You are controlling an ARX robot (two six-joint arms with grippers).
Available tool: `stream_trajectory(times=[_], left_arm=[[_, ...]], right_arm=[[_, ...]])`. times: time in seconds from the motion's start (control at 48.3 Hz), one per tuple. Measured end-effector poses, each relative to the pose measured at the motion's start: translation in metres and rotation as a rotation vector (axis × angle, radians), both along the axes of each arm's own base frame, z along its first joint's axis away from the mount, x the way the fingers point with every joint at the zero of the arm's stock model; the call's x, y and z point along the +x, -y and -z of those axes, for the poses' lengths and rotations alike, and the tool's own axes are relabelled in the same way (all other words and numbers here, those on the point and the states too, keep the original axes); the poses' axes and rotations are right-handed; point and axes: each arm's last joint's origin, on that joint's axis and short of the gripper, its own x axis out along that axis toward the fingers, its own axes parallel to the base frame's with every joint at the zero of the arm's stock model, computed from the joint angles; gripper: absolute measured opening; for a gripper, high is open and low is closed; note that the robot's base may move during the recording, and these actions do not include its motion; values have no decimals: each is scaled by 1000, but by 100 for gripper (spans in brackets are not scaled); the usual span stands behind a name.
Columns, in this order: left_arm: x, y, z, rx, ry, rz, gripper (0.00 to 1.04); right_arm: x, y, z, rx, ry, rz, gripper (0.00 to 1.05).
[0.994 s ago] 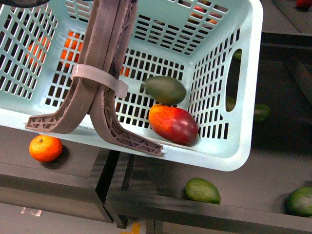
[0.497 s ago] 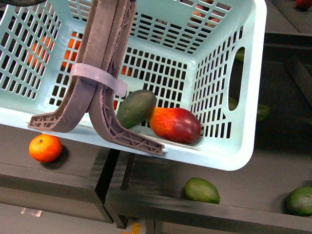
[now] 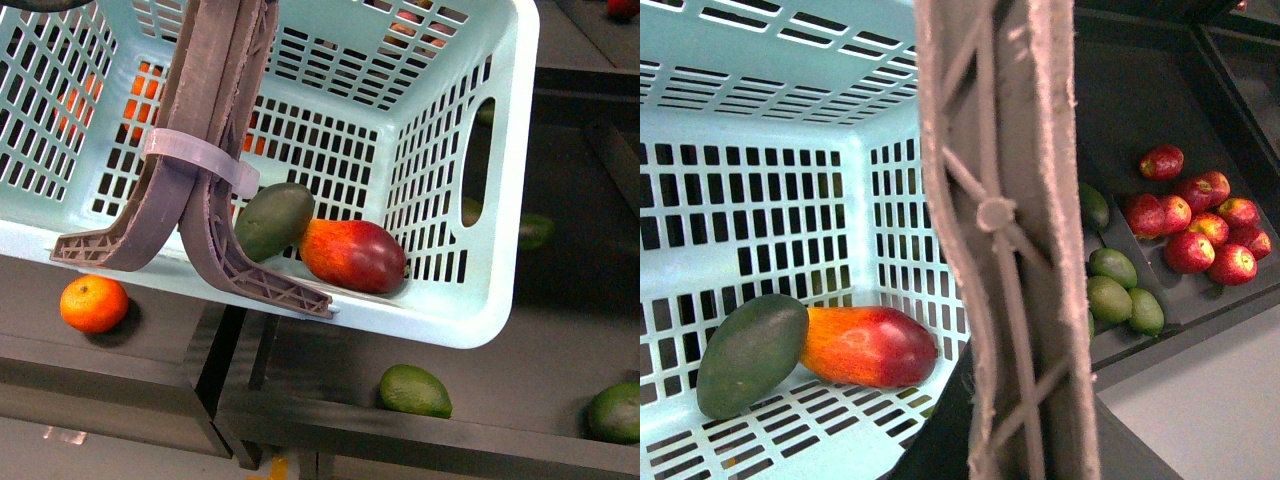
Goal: Pick mango and avocado into basket
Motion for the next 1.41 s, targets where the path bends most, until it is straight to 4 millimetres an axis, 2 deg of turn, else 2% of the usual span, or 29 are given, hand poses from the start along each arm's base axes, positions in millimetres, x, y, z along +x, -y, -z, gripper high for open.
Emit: stream_trajectory(times=[0.352,0.642,0.766,0.994,1.056,1.18,1.408], left_arm=[[0,0,0,0,0,0,6],[0,0,0,0,0,1,6],[0,0,0,0,0,-1,6],[0,0,0,-3,-2,-1,6],[0,0,0,-2,-2,-1,6],[0,0,0,-1,-1,0,6],[0,0,0,-1,-1,0,6]], right_arm=[[-7,0,3,-32,-1,1,2],[-11,0,4,-37,-3,1,2],[-21,0,7,-38,-12,1,2],[-22,0,7,-38,-10,1,2],[-22,0,7,-39,-11,1,9],[-22,0,7,-39,-11,1,33],[-22,0,7,-39,-11,1,67]])
